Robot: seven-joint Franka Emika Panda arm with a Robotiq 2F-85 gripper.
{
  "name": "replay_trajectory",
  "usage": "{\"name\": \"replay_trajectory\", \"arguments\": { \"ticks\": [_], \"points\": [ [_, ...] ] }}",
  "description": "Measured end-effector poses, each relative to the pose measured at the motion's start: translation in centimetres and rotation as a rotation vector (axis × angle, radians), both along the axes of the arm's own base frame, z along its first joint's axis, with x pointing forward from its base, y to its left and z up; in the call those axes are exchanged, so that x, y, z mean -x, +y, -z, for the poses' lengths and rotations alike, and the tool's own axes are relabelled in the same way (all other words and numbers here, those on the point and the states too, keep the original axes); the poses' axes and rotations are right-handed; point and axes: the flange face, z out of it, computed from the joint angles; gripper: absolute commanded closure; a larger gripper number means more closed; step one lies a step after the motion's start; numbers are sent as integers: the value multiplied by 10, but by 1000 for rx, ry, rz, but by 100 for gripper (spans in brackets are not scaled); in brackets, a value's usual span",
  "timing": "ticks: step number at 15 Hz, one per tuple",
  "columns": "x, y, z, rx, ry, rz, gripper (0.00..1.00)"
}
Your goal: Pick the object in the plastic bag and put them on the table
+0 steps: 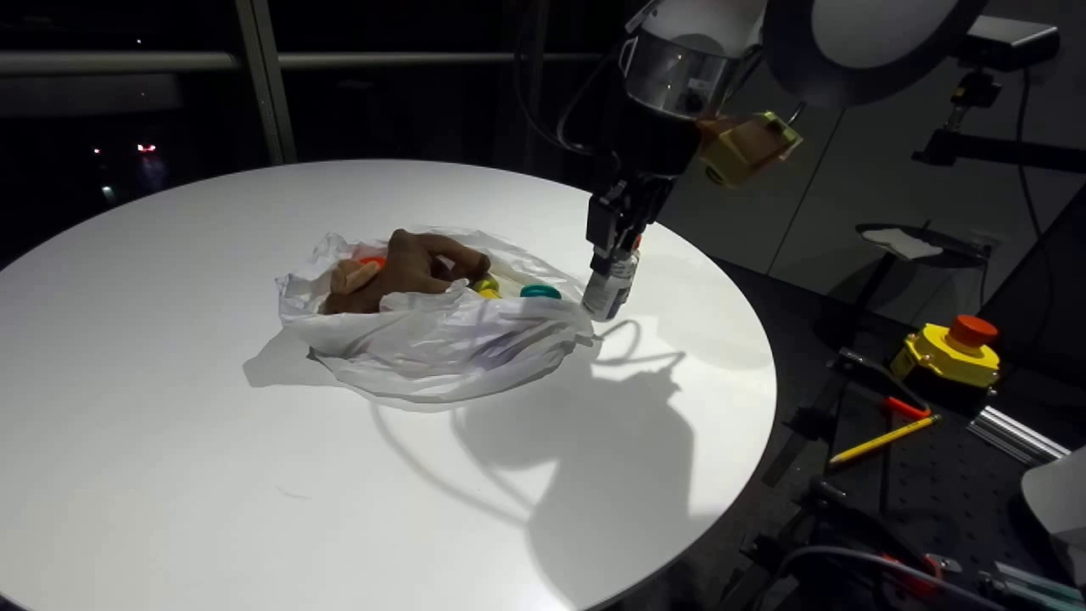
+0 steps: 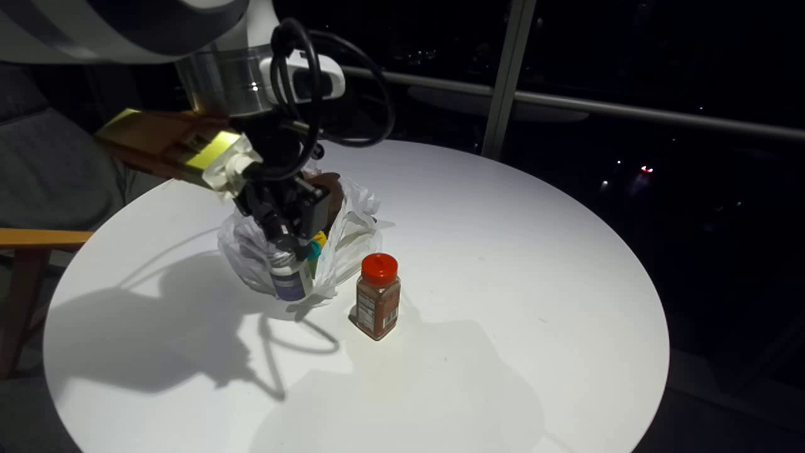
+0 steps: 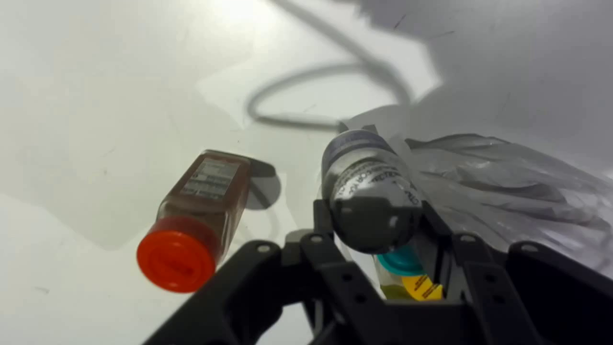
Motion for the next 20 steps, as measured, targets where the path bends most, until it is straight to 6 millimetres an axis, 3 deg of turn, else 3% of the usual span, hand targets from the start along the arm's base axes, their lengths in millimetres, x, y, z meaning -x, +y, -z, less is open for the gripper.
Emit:
{"name": "replay_trajectory", "arguments": {
  "ticks": [5, 11, 12, 13, 17, 20],
  "points": [
    [28, -4, 31, -18, 75, 27, 86],
    [43, -29, 39, -43, 4, 64, 86],
    [43, -34, 39, -49, -17, 67, 45],
    [42, -38, 39, -55, -37, 69, 34],
    [43, -47, 50, -73, -56, 69, 3],
    [52, -45, 62, -76, -33, 55, 0]
  ]
}}
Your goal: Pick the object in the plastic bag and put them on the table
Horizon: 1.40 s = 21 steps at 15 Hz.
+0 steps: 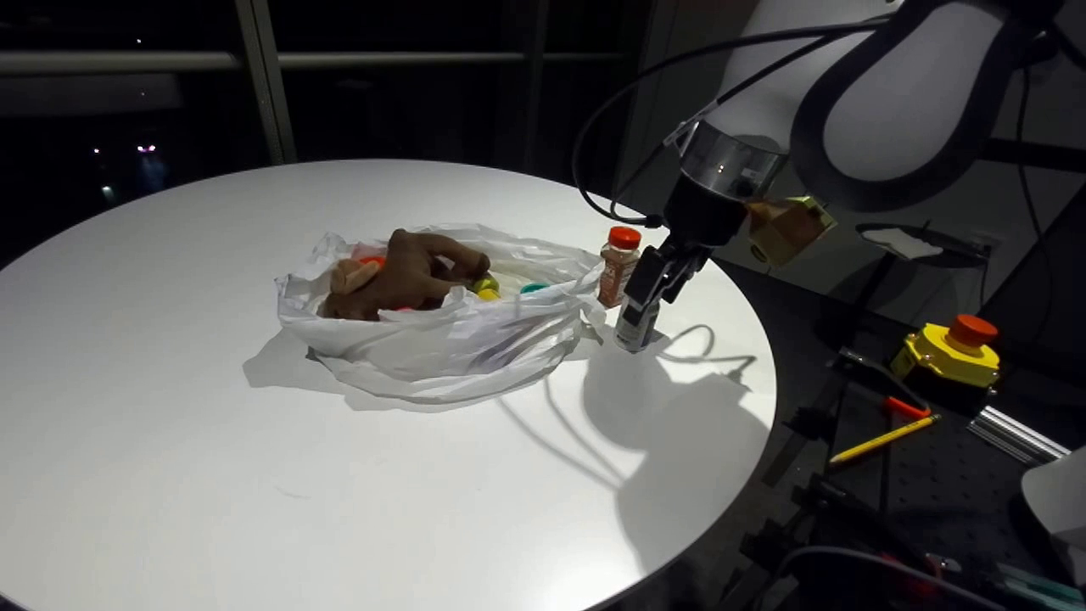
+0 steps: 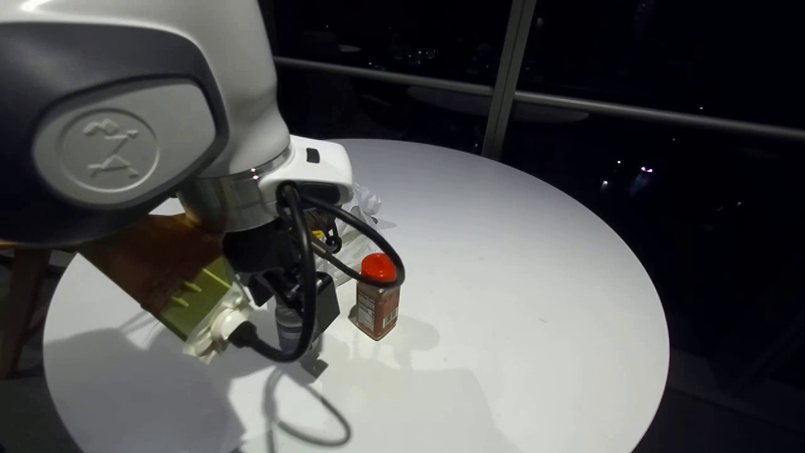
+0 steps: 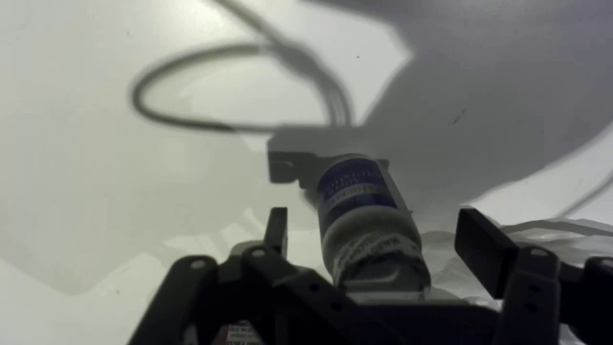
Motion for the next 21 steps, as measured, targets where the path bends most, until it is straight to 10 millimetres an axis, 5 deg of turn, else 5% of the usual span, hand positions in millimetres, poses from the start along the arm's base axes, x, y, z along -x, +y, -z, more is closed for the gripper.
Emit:
{"name": "replay_trajectory", "arguments": {
  "ticks": [4, 11, 14, 18, 21],
  "points": [
    [3, 4, -5, 5, -21, -15, 0],
    [-15, 39, -100, 82, -135, -94, 0],
    [-13, 98, -137, 141, -117, -127, 0],
    [-16, 196, -158, 136, -100, -167, 0],
    [-44, 232, -158, 128, -138, -138, 0]
  ]
}}
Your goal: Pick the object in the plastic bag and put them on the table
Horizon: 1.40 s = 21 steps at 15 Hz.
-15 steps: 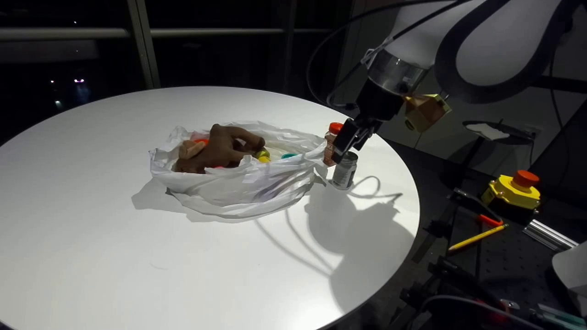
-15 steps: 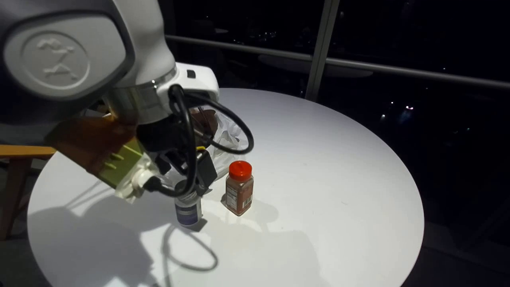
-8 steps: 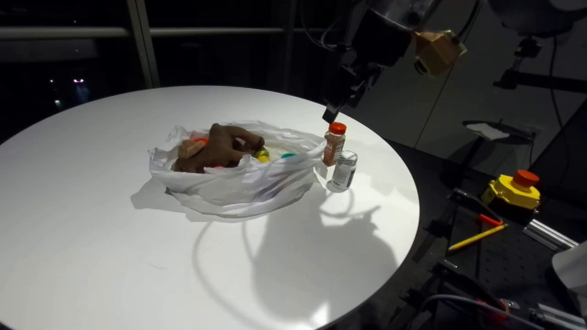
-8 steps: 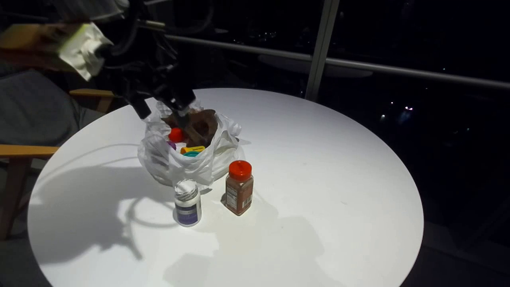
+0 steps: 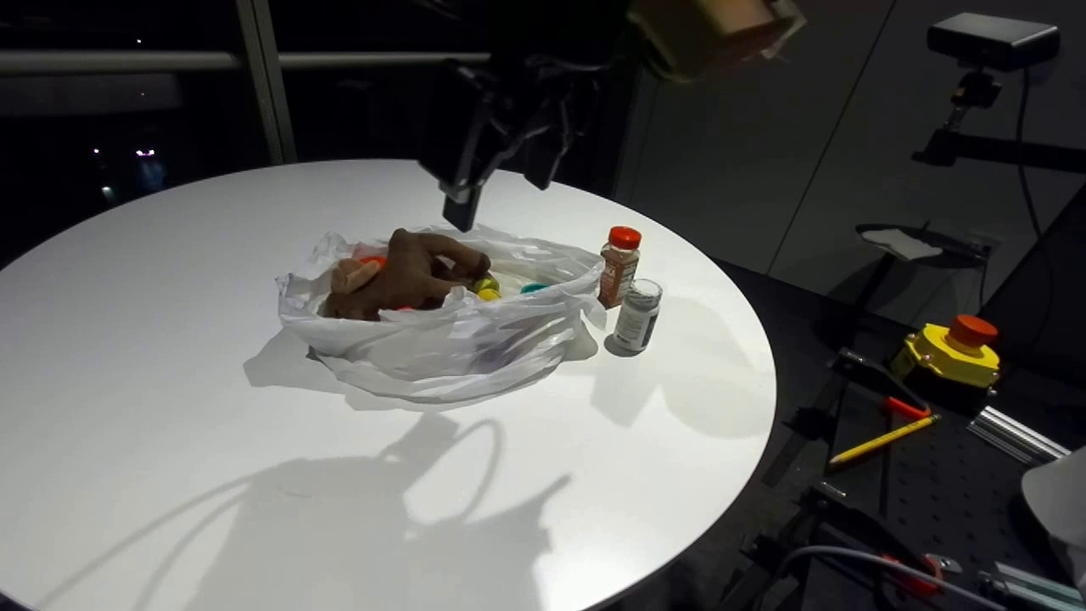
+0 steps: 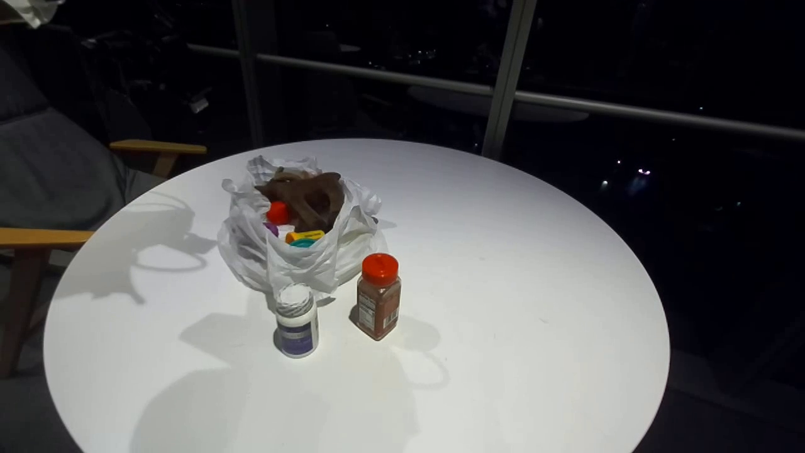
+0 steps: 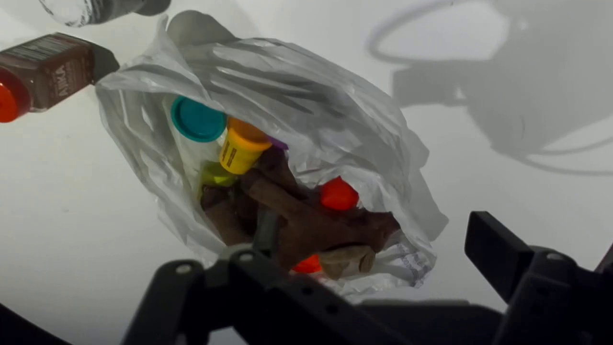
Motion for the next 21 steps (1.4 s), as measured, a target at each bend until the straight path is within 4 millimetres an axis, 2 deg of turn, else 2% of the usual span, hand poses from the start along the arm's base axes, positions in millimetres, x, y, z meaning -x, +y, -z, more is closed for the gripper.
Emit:
{"name": "replay_trajectory", "arguments": {
  "ticks": [3, 9, 15, 21],
  "points": [
    [-41, 3, 10, 4, -42, 63, 0],
    [-111, -15, 48, -15, -69, 235, 0],
    [-155, -17, 85, -92, -29, 413, 0],
    [-182, -35, 110, -154, 6, 591, 0]
  ]
}}
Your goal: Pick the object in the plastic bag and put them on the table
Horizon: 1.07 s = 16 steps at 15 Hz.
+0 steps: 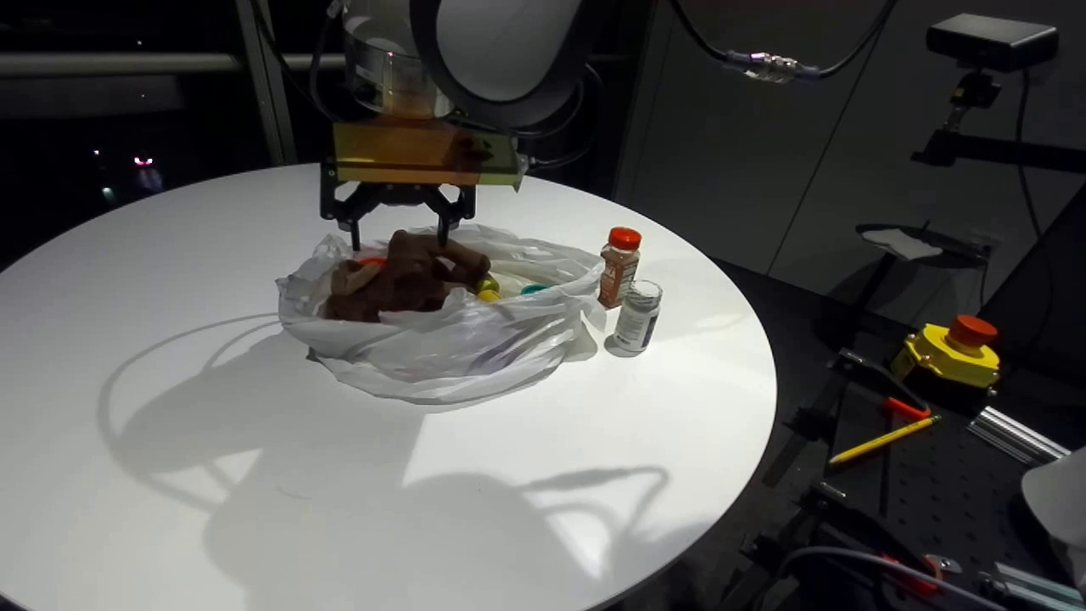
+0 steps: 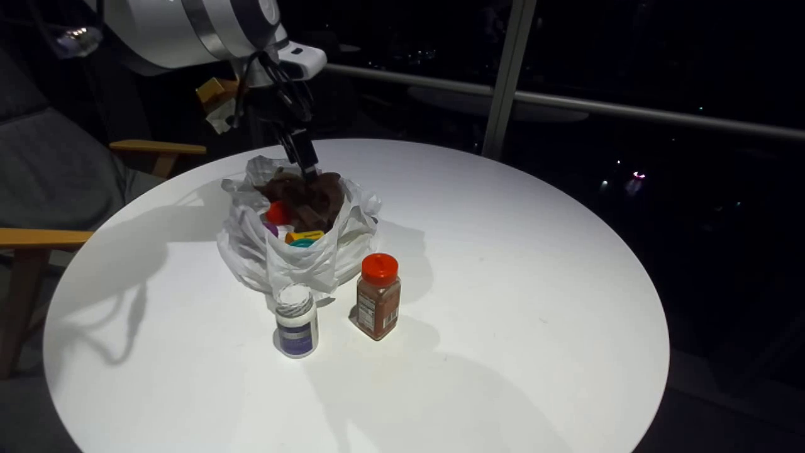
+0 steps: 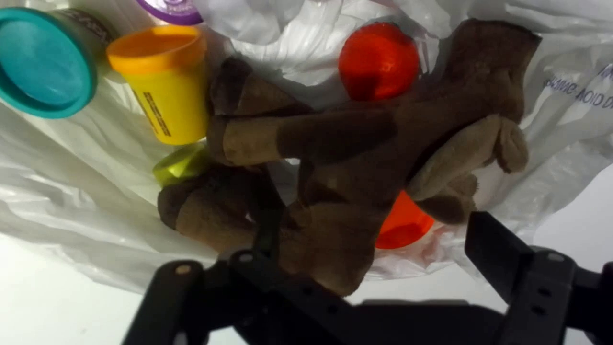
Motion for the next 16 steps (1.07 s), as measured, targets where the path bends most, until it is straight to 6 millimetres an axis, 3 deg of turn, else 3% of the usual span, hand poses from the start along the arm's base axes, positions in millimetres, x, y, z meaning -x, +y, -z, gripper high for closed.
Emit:
{"name": "replay_trajectory", "arguments": {
  "ticks": [3, 4, 5, 7, 11, 14, 16],
  "points": [
    [-3, -10, 10, -24, 16, 70, 0],
    [-4, -12, 12, -31, 21, 86, 4],
    [-5, -13, 15, -38, 26, 100, 26],
    [-7, -15, 22, -43, 35, 119, 30],
    [-11, -16, 36, -53, 50, 141, 66],
    [-12, -11, 35, -60, 43, 139, 90],
    [-11, -7, 34, -65, 36, 133, 98]
  ]
}}
